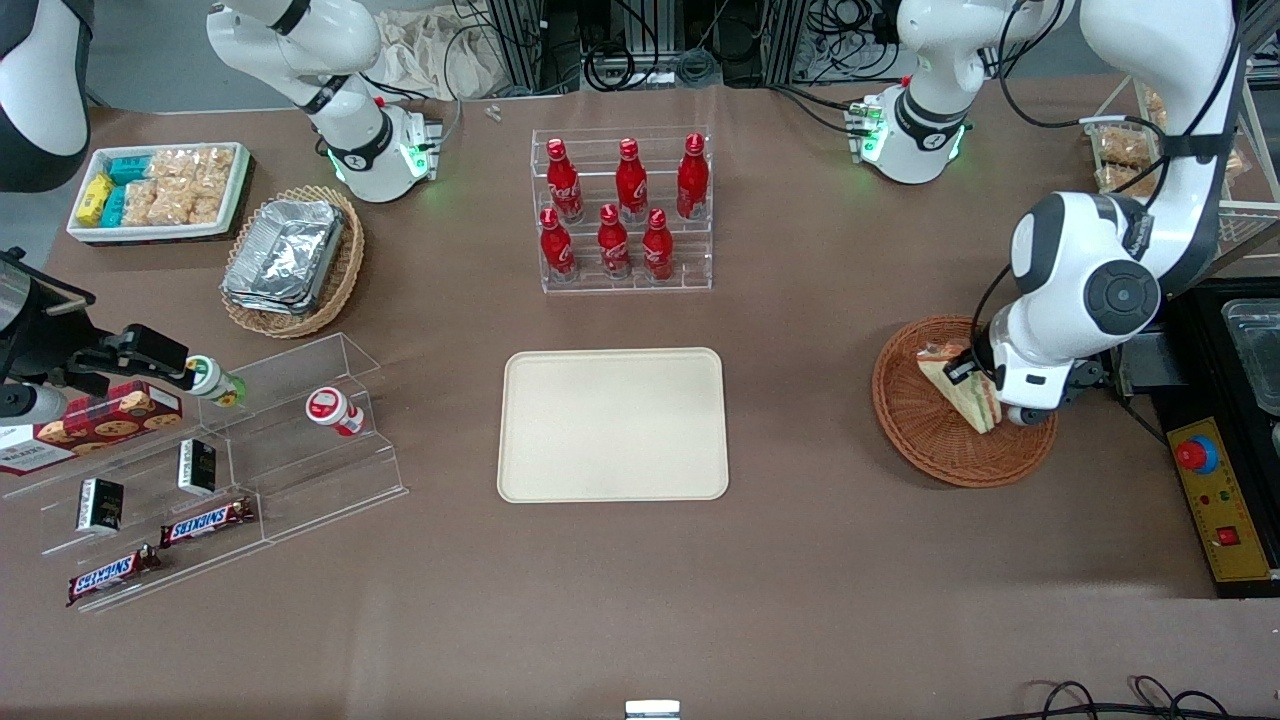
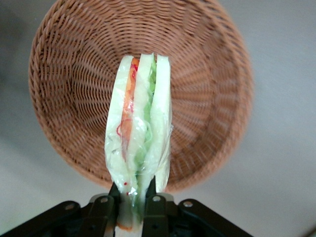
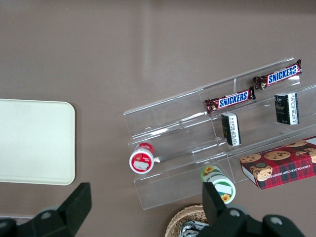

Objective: Place sandwich from basket to tray
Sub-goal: 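Lift the sandwich and carry it toward the cream tray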

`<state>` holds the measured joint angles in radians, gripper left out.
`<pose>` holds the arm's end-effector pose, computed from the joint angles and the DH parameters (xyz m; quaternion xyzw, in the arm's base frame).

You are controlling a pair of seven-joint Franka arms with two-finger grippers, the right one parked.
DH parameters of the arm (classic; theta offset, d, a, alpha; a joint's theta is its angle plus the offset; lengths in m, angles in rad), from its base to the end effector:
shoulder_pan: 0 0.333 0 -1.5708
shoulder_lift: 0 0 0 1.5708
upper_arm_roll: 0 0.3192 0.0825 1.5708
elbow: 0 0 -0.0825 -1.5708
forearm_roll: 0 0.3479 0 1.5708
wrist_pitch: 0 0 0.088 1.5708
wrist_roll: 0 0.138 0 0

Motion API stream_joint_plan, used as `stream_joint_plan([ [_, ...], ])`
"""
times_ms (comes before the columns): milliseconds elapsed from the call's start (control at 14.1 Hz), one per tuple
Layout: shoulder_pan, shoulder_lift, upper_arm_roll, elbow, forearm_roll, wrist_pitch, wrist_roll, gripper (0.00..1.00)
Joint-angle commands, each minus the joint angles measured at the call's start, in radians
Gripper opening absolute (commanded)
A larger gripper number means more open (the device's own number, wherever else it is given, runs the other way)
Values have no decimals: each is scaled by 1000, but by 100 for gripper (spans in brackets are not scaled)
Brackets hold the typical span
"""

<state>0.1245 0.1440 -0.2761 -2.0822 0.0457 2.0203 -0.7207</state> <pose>0.5065 -0.0717 0.3400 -0.9584 -0.2673 0.0905 0.0421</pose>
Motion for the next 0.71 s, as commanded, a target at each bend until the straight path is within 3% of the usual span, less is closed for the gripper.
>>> stream_joint_plan([
  [0,-22,-4,-58,140,20,-161,-11,0],
  [283,-22,25,-170,348,-7,-340,113,0],
  [637,-34,78,-337,353,-12,-225,135,0],
])
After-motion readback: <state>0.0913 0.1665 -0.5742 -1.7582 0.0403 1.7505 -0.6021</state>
